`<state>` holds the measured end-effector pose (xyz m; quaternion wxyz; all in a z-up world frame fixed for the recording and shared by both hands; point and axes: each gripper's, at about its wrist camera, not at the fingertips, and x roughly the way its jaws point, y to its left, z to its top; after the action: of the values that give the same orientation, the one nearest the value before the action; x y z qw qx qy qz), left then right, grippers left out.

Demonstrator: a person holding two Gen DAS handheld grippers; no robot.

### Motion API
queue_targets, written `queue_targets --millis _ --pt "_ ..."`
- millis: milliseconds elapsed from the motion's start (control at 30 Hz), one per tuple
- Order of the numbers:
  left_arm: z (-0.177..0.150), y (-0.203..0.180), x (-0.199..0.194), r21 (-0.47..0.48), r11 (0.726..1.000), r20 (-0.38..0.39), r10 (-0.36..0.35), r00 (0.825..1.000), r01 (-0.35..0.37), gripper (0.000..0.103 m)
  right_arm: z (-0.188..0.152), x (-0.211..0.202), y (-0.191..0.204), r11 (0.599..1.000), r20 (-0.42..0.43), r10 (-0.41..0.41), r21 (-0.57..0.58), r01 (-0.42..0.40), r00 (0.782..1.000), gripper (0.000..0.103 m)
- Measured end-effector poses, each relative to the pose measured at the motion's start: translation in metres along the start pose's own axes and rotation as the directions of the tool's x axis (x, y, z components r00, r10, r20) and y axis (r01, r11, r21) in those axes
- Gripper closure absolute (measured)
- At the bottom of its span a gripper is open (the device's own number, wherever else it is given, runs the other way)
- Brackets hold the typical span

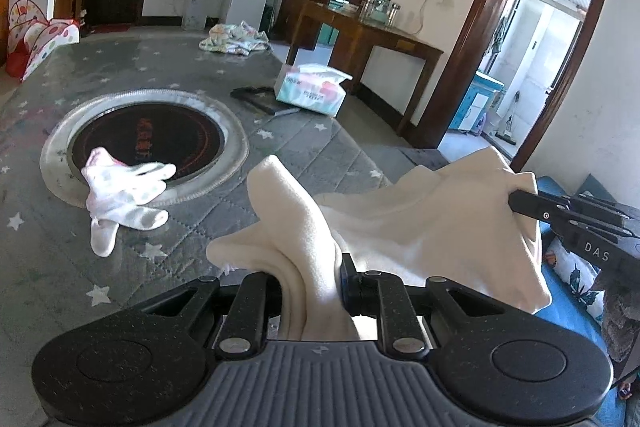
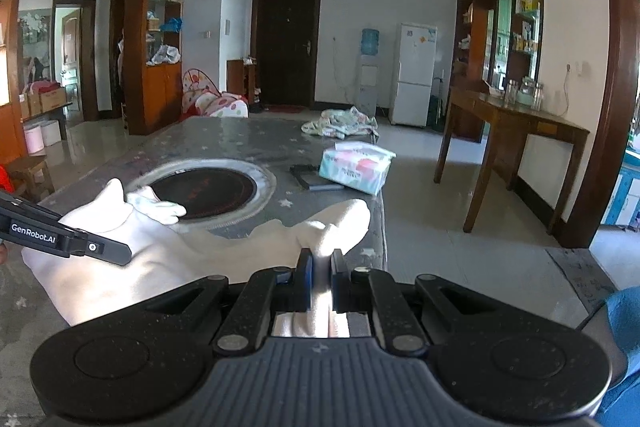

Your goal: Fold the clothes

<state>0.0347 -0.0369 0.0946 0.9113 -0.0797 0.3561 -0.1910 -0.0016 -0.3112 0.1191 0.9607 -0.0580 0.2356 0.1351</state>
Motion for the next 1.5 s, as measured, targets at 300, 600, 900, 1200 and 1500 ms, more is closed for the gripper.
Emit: queue_targets --millis 300,600,900,1200,1500 --pt "-0.029 0.027 0.04 -0.034 0.998 -0.133 0.056 0.99 -0.061 0.066 -0.035 0.045 -0.007 0.999 -0.133 -0.024 0.03 0.028 0.991 0.095" --pt "-0.026 0.041 0.019 -0.021 0.986 -0.062 0.162 0.985 -0.164 0.052 -0.041 0.053 -0.007 0.999 -0.145 -0.008 0.034 0.013 0.989 0.092" --pt "-0.017 0.035 0.033 0.001 0.982 -0.021 0.187 0.982 -0.187 0.054 -0.042 0.079 0.019 0.996 -0.167 0.093 0.032 -0.088 0.982 0.088" --pt "-0.026 0.053 0.055 -0.024 0.981 -0.079 0.191 0.978 -0.194 0.052 -0.052 0.109 0.025 0.993 -0.204 0.104 0.073 -0.091 0.973 0.084" --pt "-0.029 0.029 0.029 0.046 0.981 -0.043 0.188 0.981 -0.186 0.051 -0.052 0.064 0.036 0.989 -0.191 0.147 0.019 -0.146 0.971 0.068"
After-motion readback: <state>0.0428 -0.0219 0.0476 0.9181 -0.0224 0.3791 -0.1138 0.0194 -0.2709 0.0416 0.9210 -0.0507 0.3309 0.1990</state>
